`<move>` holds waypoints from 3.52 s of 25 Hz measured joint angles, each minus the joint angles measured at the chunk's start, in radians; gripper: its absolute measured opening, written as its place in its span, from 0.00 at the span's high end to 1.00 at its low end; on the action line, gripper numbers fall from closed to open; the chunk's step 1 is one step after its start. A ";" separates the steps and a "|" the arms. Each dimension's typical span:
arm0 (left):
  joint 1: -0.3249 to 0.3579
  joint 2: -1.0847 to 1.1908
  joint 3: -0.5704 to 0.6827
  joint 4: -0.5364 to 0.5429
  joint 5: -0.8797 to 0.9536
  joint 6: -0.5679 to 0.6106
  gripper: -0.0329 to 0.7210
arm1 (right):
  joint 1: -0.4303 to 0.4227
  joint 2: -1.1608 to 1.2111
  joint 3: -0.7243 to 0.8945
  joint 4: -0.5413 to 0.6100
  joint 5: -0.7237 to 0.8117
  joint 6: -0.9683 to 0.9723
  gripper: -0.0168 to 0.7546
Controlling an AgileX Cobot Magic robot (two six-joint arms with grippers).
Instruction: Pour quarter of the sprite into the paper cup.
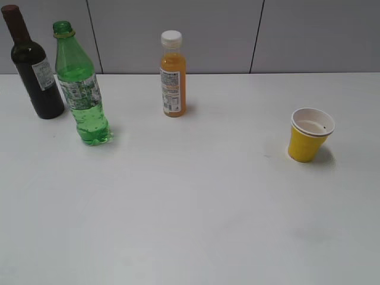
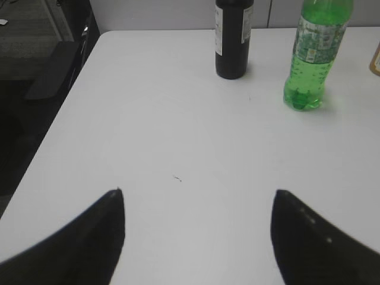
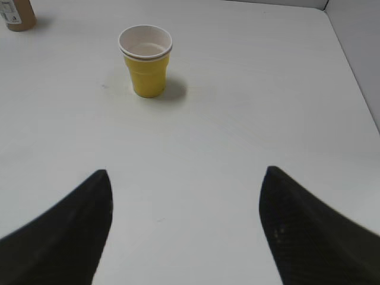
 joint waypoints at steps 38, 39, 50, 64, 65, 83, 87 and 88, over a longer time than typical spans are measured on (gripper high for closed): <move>0.000 0.000 0.000 0.000 0.000 0.000 0.18 | 0.000 0.557 -0.024 0.022 -0.714 -0.015 0.16; 0.000 0.000 0.000 0.000 0.000 0.000 0.18 | 0.000 0.593 -0.024 0.022 -0.739 -0.015 0.16; 0.000 0.000 0.000 0.001 0.000 0.000 0.18 | 0.011 0.925 0.037 0.029 -1.131 -0.015 0.17; 0.000 0.000 0.000 0.001 0.000 0.000 0.18 | 0.064 1.222 0.158 0.022 -1.498 0.054 0.18; 0.000 0.000 0.000 0.001 0.000 0.000 0.18 | 0.064 1.240 0.165 0.016 -1.533 0.064 0.18; 0.000 0.000 0.000 0.001 0.000 0.000 0.18 | 0.064 1.568 0.272 -0.069 -2.028 0.151 0.12; 0.000 0.000 0.000 0.001 0.000 0.000 0.18 | 0.064 1.692 0.272 -0.069 -2.130 0.154 0.11; 0.000 0.000 0.000 0.001 0.000 0.000 0.18 | 0.064 1.727 0.272 -0.069 -2.138 0.154 0.11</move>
